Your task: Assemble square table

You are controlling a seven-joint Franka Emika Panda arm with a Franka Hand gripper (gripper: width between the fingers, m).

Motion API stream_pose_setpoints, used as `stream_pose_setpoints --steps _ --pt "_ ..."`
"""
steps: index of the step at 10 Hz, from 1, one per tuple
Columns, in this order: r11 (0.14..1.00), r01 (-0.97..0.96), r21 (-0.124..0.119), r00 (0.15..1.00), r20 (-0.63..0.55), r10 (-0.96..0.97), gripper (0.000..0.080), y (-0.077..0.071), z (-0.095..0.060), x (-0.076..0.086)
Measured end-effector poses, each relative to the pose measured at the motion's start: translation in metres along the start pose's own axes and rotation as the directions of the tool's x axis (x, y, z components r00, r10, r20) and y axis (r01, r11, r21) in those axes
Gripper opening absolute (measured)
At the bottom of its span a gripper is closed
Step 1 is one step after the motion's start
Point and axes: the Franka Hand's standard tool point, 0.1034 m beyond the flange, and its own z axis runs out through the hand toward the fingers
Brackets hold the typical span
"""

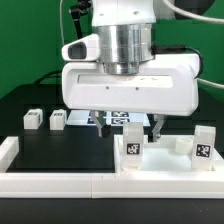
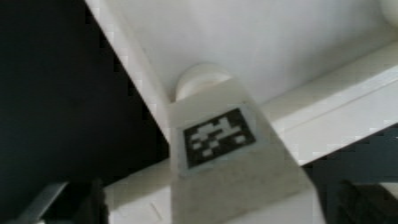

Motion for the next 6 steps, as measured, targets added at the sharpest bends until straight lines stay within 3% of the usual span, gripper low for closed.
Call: stream_pose_setpoints --steps 1,2,3,4,5,6 --pt "1.000 -0.020 0.000 1.000 0.001 0.020 0.0649 -0.0002 0.0003 -0.0003" --pt "1.000 -0.021 0.000 1.000 0.001 0.021 0.0532 0.0000 0.0004 -0.0002" --pt "0.995 -0.097 0.001 0.995 0.002 0.097 0.0532 -0.0005 0.0009 -0.0007" --pt "0.986 -0.165 0.000 0.986 0.002 0.165 0.0349 -0.0008 0.0013 -0.0010" --pt "0.980 -0.198 0.000 0.980 0.002 0.198 0.0288 -0.0004 0.0014 -0.0010" --pt "0.953 -0.302 -0.002 0.953 0.001 0.302 0.0288 0.0003 0.0019 -0.0009"
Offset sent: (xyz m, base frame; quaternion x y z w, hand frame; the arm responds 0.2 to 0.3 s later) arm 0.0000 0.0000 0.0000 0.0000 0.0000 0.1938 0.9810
